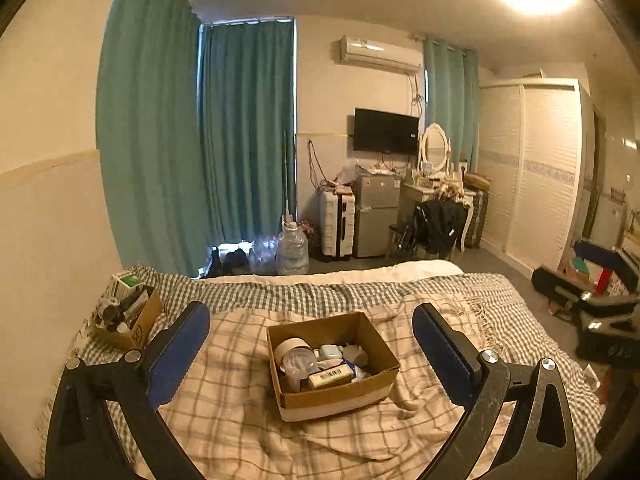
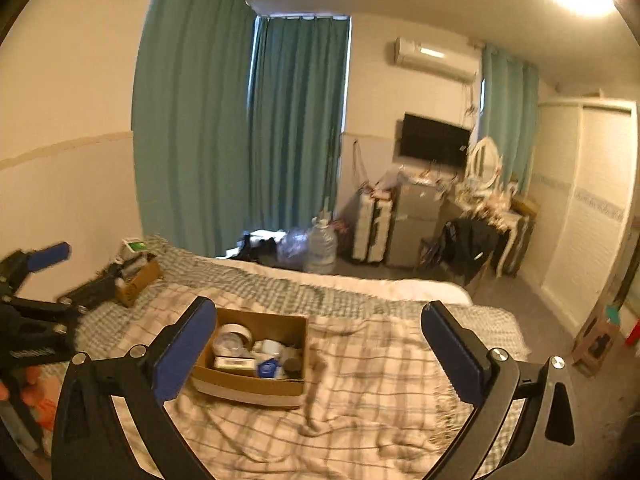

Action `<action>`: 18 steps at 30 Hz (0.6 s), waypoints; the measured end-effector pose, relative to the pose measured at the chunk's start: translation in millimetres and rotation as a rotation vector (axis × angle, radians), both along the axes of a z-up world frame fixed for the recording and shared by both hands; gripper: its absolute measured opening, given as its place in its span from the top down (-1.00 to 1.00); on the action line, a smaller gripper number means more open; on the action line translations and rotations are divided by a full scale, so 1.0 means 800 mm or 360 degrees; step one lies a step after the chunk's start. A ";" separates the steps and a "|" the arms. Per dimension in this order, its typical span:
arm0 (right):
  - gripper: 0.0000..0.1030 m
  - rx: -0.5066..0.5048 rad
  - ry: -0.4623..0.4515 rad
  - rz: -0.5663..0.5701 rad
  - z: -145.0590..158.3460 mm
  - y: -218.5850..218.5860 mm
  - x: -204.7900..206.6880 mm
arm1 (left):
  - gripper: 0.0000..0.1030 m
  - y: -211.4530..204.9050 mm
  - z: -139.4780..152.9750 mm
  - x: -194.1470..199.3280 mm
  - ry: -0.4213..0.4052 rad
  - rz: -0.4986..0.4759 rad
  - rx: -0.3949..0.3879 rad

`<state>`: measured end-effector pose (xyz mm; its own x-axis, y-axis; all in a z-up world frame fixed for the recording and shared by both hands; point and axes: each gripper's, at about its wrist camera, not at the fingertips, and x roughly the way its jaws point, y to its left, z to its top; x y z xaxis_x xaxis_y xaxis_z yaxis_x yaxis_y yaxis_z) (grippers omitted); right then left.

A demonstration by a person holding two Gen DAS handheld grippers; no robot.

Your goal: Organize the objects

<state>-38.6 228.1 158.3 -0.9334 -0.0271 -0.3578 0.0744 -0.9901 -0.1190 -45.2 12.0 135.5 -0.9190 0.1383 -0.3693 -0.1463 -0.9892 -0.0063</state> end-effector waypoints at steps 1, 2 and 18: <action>-0.99 0.0014 0.0018 -0.0006 -0.010 0.001 0.006 | -1.00 0.000 -0.005 0.006 0.0007 0.0016 0.0011; -0.99 0.0007 0.0029 -0.0006 -0.016 0.003 0.011 | -1.00 -0.001 -0.011 0.012 0.0021 0.0032 0.0026; -0.99 -0.0002 -0.0009 0.0002 -0.166 0.006 -0.009 | -1.00 0.002 -0.154 0.015 0.0047 0.0244 -0.0045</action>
